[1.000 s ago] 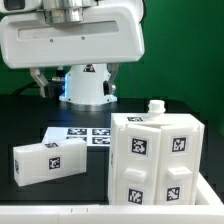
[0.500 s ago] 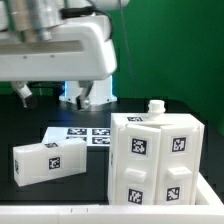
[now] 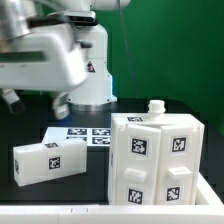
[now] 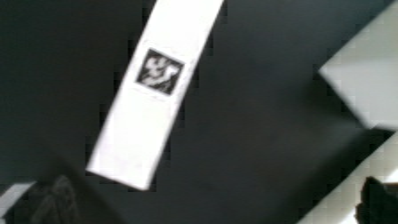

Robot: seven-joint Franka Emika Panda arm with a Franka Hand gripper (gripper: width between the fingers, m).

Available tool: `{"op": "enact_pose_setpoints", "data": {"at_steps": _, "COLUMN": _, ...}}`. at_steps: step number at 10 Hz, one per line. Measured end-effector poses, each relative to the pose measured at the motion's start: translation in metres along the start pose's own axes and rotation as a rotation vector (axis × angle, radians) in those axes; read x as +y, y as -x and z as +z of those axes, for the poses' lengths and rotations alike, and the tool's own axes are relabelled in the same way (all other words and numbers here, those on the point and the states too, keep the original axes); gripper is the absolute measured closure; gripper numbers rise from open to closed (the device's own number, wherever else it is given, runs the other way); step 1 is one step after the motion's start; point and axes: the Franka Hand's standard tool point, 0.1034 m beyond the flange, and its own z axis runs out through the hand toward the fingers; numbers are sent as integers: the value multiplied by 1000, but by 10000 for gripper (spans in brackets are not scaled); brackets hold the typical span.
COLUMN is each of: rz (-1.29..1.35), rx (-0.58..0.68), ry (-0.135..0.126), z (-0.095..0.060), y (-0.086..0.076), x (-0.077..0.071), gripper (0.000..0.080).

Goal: Assemble cabinet

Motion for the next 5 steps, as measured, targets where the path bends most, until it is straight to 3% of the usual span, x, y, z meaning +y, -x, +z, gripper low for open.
{"op": "enact_pose_setpoints", "data": {"at_steps": 1, "rz": 148, "rx": -41, "ry": -29, "z": 5, "y": -2, "x": 7, "gripper": 3}}
{"op": "enact_pose_setpoints", "data": {"at_steps": 5, "rz": 235, "rx": -72, "ry": -22, "z": 7, "y": -2, "x": 15, "gripper": 3}}
